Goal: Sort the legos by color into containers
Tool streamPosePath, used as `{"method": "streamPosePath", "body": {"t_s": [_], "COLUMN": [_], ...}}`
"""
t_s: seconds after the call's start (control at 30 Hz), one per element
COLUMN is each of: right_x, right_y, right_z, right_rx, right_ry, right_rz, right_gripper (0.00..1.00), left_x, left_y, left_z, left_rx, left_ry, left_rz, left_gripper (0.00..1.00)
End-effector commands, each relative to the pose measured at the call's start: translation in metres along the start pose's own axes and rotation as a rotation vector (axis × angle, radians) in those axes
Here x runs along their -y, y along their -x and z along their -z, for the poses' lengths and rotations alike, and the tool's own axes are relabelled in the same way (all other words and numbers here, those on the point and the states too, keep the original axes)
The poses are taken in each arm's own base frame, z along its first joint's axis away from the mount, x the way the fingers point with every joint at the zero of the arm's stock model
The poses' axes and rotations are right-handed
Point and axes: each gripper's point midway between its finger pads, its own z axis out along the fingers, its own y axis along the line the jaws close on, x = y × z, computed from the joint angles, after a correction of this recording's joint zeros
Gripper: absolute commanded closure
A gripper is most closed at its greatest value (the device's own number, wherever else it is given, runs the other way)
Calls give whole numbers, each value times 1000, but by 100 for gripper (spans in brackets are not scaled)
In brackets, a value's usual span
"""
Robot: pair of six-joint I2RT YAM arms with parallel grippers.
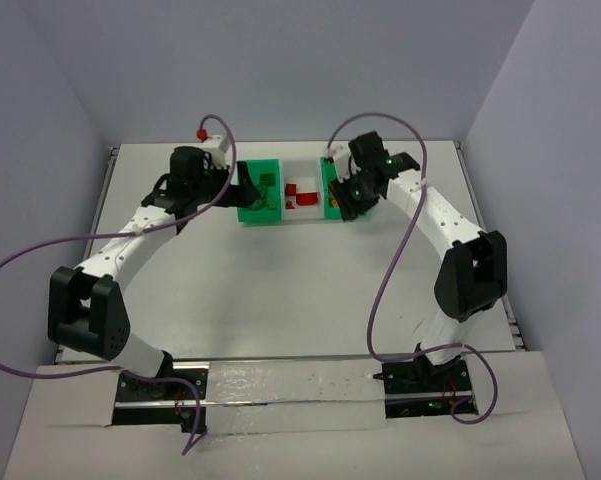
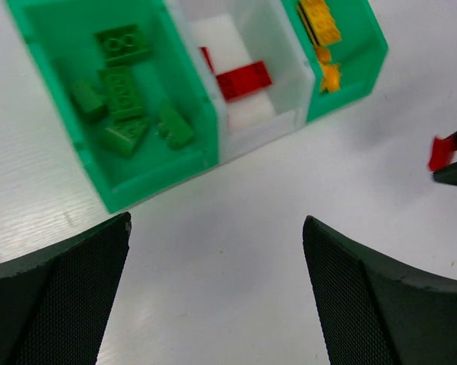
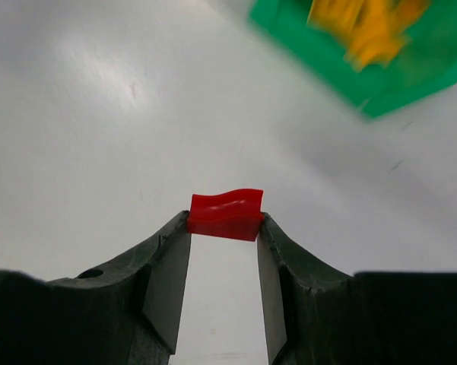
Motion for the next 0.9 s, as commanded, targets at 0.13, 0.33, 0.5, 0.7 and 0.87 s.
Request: {"method": "streamPosePath", "body": {"t_s": [0.13,0.33,0.5,0.7,0.87], "right_x": [5,15,22,17,10], "right_y": [147,197,208,213,221], "right_z": [11,-27,-53,-61,-43], "right_rx": [297,372,383,392,418], "right_ry": [-61,-112,-142,-133,-115], "right_rz": [8,-5,-11,-3,-6], "right_gripper": [67,65,46,21,14], "left_x": [-29,-49,-60,-68,-73], "left_y": [48,51,55,58,57], "left_z": [39,54,60,60,62], "left_rx": [127,166,191,186,168], "left_ry": [-5,51,71,82,101], "left_rz": [154,170,179,188,176], "left_gripper": [1,1,1,1,1]}}
